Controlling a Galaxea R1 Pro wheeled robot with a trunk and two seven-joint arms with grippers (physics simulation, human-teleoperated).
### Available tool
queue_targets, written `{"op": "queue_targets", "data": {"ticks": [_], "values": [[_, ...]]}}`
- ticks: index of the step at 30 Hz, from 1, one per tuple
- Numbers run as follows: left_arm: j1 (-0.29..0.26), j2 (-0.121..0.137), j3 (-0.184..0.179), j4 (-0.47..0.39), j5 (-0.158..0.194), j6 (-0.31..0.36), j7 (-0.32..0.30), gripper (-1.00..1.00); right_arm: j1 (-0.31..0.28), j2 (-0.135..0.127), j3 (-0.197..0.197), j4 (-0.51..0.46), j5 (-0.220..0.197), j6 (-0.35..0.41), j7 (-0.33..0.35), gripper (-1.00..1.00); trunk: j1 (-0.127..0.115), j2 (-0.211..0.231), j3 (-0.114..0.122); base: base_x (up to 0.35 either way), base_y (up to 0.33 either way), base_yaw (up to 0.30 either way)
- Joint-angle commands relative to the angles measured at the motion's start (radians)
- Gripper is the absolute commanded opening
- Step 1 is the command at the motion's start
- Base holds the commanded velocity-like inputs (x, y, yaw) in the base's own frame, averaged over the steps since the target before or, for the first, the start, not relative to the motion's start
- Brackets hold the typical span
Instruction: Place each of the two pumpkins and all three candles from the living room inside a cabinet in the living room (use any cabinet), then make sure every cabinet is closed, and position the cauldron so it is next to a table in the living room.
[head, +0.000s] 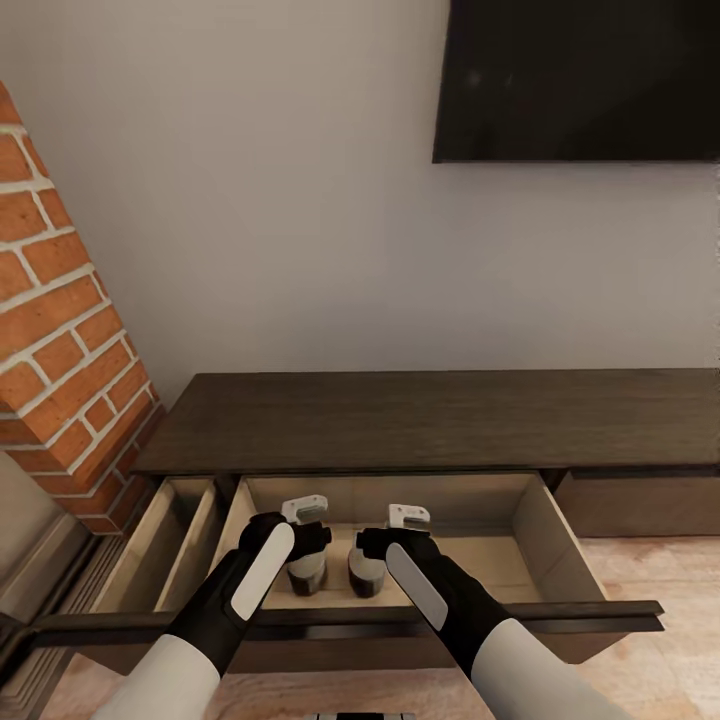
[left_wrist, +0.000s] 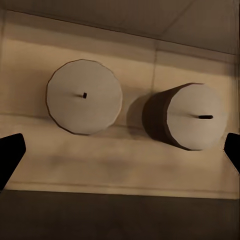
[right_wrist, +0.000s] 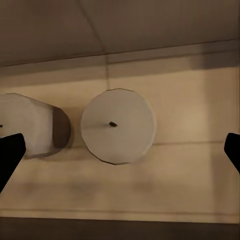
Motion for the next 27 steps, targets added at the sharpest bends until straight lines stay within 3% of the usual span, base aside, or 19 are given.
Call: {"op": "queue_targets", "data": {"ticks": [1, 15, 22, 27], "values": [[-0.001, 0.000, -0.001, -0.005, 0.011, 0.002, 0.012, 1.00, -0.001, -0.001, 0.003, -0.001, -0.008, 0.002, -0.009, 1.00, -0.001, 0.000, 0.003, 0.000, 0.000, 0.000], [-0.001, 0.001, 0.002, -0.015, 0.010, 0.004, 0.014, 1.00, -0.001, -0.001, 0.002, -0.002, -0.010, 0.012, -0.009, 1.00, -0.007, 0.003, 0.057, 0.000, 0.000, 0.000], [-0.001, 0.002, 0.067, -0.014, 0.012, 0.010, 0.013, 1.00, -0.001, -0.001, 0.002, -0.002, -0.010, 0.015, -0.010, 1.00, -0.010, 0.005, 0.084, 0.000, 0.000, 0.000], [-0.001, 0.002, 0.078, -0.014, 0.016, 0.012, 0.012, 1.00, -0.001, -0.001, 0.002, -0.002, -0.011, 0.017, -0.015, 1.00, -0.012, 0.006, 0.104, -0.102, 0.000, 0.000]]}}
